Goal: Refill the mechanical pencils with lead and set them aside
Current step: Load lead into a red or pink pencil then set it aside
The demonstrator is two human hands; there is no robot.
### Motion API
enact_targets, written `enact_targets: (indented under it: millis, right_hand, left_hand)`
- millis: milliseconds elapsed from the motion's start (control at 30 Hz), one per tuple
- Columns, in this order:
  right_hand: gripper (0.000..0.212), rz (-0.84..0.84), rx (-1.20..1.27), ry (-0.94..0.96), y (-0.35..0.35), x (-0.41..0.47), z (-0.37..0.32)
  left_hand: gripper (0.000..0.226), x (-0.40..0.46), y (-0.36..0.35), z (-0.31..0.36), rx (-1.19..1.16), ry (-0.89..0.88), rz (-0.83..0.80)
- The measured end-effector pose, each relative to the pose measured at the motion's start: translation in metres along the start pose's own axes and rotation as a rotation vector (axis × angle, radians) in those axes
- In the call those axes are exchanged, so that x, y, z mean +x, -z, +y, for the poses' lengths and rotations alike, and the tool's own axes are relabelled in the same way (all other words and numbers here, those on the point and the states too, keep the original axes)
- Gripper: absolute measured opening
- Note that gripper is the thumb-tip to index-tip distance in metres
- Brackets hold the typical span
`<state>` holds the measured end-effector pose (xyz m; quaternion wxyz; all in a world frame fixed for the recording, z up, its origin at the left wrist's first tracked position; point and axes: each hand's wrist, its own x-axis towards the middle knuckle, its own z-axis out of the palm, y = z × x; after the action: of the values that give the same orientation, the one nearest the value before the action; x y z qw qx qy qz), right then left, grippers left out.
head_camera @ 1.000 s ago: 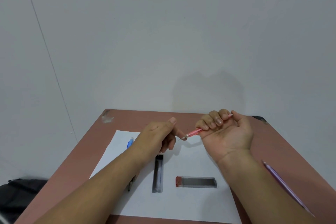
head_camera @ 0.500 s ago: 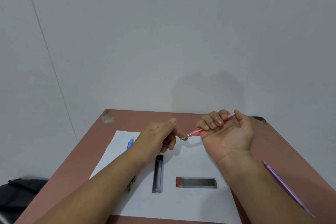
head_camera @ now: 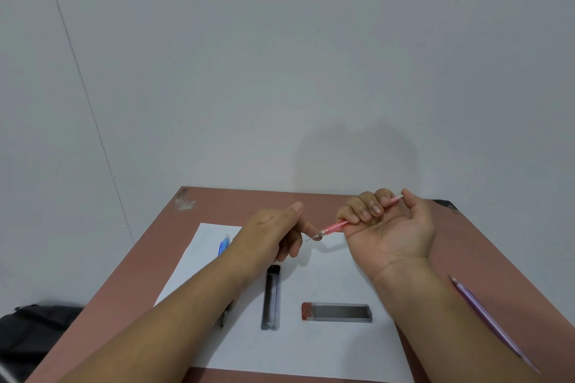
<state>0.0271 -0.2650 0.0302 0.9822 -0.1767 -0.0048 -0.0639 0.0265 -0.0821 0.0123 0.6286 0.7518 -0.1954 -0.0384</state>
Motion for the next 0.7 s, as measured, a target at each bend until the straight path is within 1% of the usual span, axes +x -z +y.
enact_targets:
  millis: [133, 300, 500, 600, 700]
  right_hand:
    - [0.039, -0.002, 0.008, -0.01, 0.0017, 0.0009, 0.0001]
    - [0.021, -0.02, -0.015, 0.008, 0.0022, 0.0013, -0.0004]
    - [0.02, -0.015, -0.033, 0.018, 0.0028, 0.0018, -0.0004]
    - [0.019, -0.014, -0.034, 0.023, 0.003, 0.0027, -0.0006]
    - [0.02, -0.012, -0.034, 0.027, 0.0028, 0.003, -0.0008]
  left_hand:
    - [0.056, 0.0006, 0.0, 0.0009, -0.015, 0.001, 0.002]
    - [0.056, 0.0011, 0.0002, 0.0005, -0.035, 0.008, 0.002]
    - [0.054, 0.0005, -0.0003, 0.0021, -0.025, 0.003, 0.003]
    - [0.05, 0.0003, 0.0003, 0.0023, -0.001, -0.007, -0.003]
    - [0.039, 0.0003, 0.0011, 0.0007, 0.042, -0.01, -0.014]
